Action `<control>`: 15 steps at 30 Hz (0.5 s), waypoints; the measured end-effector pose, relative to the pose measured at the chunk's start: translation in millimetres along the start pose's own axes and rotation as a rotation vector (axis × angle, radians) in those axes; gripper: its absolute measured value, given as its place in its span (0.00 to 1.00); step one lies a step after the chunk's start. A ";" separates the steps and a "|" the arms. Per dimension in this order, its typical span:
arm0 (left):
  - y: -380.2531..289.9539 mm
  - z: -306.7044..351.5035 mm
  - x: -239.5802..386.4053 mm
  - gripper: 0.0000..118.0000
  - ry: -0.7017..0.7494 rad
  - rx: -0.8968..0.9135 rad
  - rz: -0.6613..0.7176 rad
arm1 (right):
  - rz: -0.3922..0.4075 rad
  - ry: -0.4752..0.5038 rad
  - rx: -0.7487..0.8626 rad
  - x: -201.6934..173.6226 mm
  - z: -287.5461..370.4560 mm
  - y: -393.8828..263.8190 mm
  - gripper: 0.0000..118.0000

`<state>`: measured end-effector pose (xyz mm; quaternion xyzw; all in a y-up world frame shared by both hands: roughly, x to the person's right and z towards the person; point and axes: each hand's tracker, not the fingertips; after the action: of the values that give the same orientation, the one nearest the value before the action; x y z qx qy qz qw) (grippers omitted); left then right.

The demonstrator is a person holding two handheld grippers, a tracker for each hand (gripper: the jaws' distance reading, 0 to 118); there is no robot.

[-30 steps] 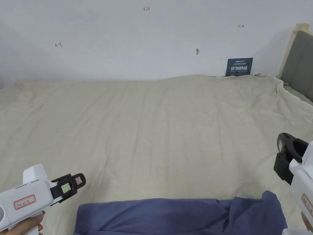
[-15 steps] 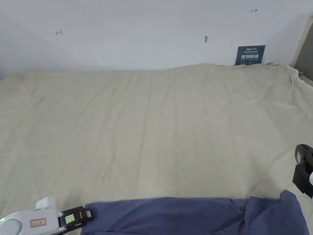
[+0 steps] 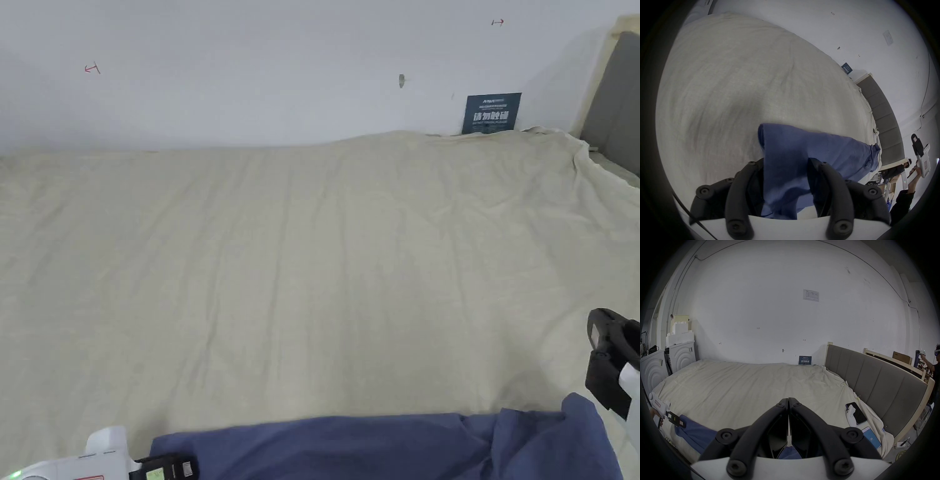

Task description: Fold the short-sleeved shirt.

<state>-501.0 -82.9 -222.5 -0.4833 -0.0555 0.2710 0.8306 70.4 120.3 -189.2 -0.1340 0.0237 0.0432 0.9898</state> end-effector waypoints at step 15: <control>15.2 53.6 34.5 0.07 0.063 0.097 -0.069 | -0.025 -0.019 0.017 19.7 12.3 3.1 0.00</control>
<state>-496.8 -18.2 -212.8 -0.4484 -0.0329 0.2294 0.8633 90.1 128.2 -179.3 -0.1255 0.0129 0.0320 0.9915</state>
